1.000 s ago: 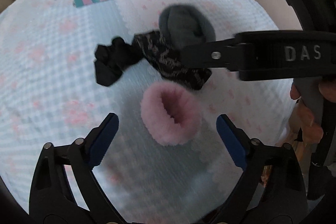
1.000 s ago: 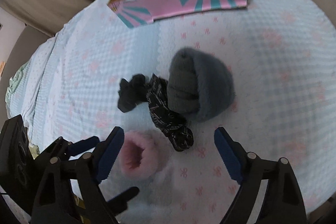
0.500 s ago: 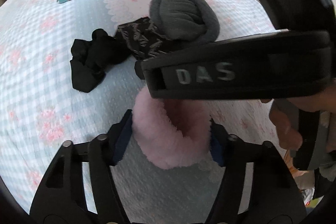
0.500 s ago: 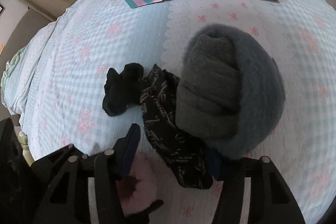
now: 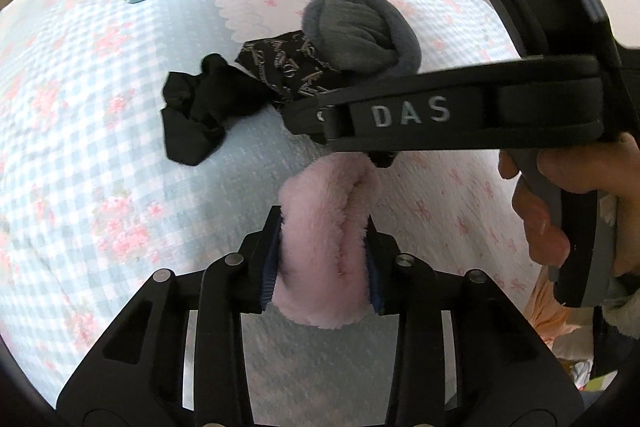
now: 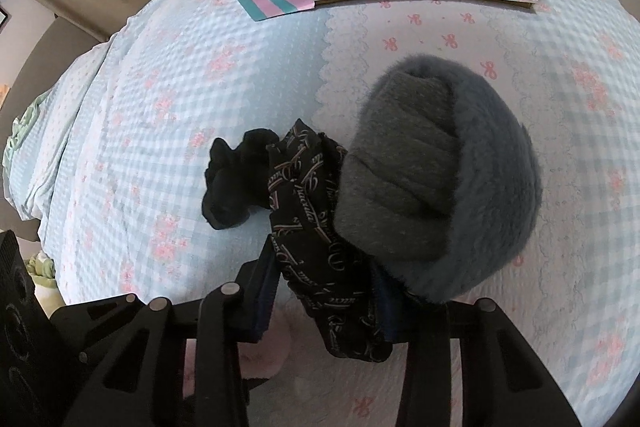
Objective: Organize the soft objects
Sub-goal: 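Grasp the pink fluffy scrunchie with the left tool while the right tool grasps the black patterned cloth, then carry the scrunchie and patterned cloth into the striped box and open both tools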
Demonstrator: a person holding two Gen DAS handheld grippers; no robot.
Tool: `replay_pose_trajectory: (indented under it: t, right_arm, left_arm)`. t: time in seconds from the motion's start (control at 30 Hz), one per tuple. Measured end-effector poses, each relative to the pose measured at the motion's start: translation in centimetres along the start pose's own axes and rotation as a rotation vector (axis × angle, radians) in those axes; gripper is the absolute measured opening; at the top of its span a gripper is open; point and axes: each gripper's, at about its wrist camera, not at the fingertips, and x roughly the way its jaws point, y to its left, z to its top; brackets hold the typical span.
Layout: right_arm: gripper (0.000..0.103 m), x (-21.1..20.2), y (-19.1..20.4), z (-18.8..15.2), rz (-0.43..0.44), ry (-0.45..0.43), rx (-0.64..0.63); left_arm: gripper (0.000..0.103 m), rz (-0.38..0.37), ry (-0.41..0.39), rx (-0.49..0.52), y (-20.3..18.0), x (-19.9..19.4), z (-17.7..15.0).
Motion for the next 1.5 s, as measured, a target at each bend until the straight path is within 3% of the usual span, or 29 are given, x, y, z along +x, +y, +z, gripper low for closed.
replay_pose_trajectory:
  t: [0.33,0.67,0.87,1.1,1.5]
  right_arm:
    - [0.037,-3.3,1.9,0.8,0.02,-0.034,0.005]
    - [0.037,-12.4,5.0,3.4,0.007,-0.114,0.006]
    - [0.037,-19.4,5.9,4.8,-0.013,-0.178,0.042]
    - [0.037,-25.2,5.5,8.3,-0.039,-0.242,0.032]
    - [0.037,-26.6,0.4,17.6,-0.035,-0.246,0.004]
  left_arm:
    - [0.032,0.03,-0.046,-0.092,1.8,-5.0,0.9]
    - [0.032,0.061,-0.132,-0.143,0.7,-13.9,5.9]
    - [0.032,0.064,-0.211,-0.201,0.9,-20.1,10.8]
    - [0.032,0.092,-0.272,-0.23,0.6,-23.4,17.2]
    - [0.032,0.146,-0.32,-0.362,2.8,-22.5,27.3]
